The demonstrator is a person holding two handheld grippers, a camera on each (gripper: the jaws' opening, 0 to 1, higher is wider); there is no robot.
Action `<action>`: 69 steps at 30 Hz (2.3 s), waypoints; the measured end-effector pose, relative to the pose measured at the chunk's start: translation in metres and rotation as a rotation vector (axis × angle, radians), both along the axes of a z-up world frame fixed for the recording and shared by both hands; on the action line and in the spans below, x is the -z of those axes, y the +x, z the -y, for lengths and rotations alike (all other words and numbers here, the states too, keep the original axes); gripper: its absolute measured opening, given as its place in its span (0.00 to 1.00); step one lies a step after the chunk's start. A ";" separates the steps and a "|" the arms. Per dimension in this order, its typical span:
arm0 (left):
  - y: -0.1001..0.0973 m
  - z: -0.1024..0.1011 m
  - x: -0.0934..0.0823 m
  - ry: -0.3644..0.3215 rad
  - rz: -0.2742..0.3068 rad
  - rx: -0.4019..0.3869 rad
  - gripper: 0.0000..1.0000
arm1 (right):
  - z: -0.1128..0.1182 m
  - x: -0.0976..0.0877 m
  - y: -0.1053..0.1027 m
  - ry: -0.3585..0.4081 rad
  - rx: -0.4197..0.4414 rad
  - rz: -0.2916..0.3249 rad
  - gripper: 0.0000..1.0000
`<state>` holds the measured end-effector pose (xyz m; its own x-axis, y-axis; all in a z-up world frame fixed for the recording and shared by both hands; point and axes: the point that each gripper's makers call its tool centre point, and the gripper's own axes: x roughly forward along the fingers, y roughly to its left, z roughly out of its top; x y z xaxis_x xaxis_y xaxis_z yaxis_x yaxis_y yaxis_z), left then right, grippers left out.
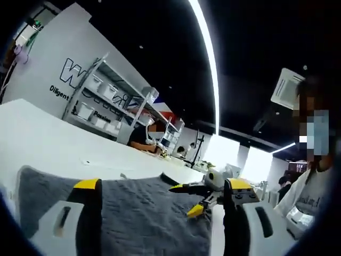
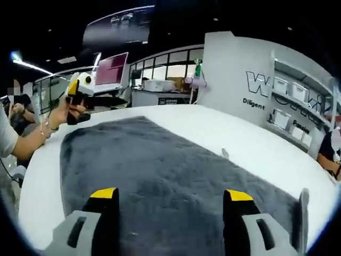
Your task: Fold the towel on the table until its edges align and the towel forms a compact rectangular stack.
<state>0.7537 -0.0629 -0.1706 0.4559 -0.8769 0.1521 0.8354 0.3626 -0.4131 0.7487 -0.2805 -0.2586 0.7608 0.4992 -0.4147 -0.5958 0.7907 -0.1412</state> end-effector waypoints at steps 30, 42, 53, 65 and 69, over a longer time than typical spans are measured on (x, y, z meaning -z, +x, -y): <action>-0.004 0.006 0.006 -0.004 -0.023 0.017 0.98 | 0.235 0.013 0.004 -0.060 0.621 0.054 0.28; -0.003 0.006 0.011 0.016 -0.033 0.015 0.97 | 0.248 0.027 -0.003 -0.070 0.668 0.008 0.12; 0.002 0.001 0.013 0.020 -0.045 0.003 0.97 | 0.283 -0.002 -0.017 -0.243 0.817 0.120 0.10; 0.008 0.000 0.017 0.021 -0.068 -0.012 0.97 | 0.325 0.014 -0.016 -0.516 0.893 0.080 0.10; 0.007 0.000 0.019 0.027 -0.070 -0.015 0.97 | 0.337 0.017 -0.014 -0.595 0.902 0.076 0.10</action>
<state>0.7607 -0.0632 -0.1896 0.4773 -0.8734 0.0963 0.7995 0.3862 -0.4600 0.7342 -0.6175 -0.2754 0.7805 -0.5234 -0.3420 0.1976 0.7255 -0.6593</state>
